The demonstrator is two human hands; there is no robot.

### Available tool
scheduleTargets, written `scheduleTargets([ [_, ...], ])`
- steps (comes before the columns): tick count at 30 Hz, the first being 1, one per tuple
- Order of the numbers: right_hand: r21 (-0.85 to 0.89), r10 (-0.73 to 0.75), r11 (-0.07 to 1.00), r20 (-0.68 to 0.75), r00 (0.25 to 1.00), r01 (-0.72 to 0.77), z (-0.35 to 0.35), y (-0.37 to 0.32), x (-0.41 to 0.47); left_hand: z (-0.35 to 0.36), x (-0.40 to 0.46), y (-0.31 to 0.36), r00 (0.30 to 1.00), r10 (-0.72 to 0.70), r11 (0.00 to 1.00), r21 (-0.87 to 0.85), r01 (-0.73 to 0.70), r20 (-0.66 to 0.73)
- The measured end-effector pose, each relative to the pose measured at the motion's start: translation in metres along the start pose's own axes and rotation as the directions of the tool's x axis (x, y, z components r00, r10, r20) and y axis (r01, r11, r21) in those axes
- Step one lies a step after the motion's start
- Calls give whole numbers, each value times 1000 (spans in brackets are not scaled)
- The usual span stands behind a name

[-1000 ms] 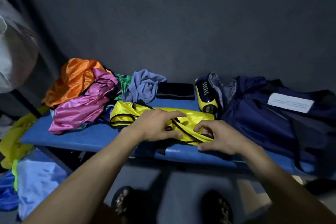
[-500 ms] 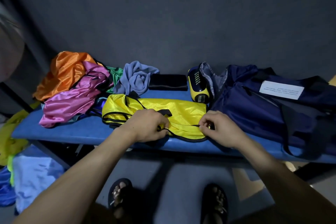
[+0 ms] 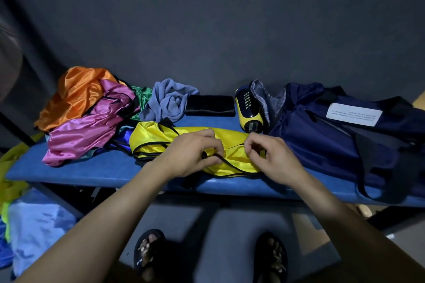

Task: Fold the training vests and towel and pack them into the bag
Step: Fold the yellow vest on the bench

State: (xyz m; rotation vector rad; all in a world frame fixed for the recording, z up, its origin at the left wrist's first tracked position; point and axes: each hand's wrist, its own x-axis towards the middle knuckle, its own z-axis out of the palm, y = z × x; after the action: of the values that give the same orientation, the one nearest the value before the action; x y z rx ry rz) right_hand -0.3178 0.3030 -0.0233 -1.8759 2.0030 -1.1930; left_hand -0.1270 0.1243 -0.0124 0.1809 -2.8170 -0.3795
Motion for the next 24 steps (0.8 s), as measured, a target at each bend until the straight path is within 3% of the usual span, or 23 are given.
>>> scheduleTargets([
  [5,-22,-13,1000,45,999,14,3,3,-3,4,3,-10,998,-54,977,-207,60,35],
  [8,-156,-34,986,109,993,51,8,4,-6,4,5,-12,996,-93,960,-266,90,-1],
  [11,-239,-99,966,-3,995,95,10,6,-5,2,7,-16,993,-119,946,-300,121,25],
  [14,-183,-119,978,-80,990,102,5,5,-1,0,8,-13,991,-110,946,-298,128,77],
  [24,-46,-163,986,-23,986,162,-2,-11,14,-13,13,6,988,-58,857,-500,123,143],
])
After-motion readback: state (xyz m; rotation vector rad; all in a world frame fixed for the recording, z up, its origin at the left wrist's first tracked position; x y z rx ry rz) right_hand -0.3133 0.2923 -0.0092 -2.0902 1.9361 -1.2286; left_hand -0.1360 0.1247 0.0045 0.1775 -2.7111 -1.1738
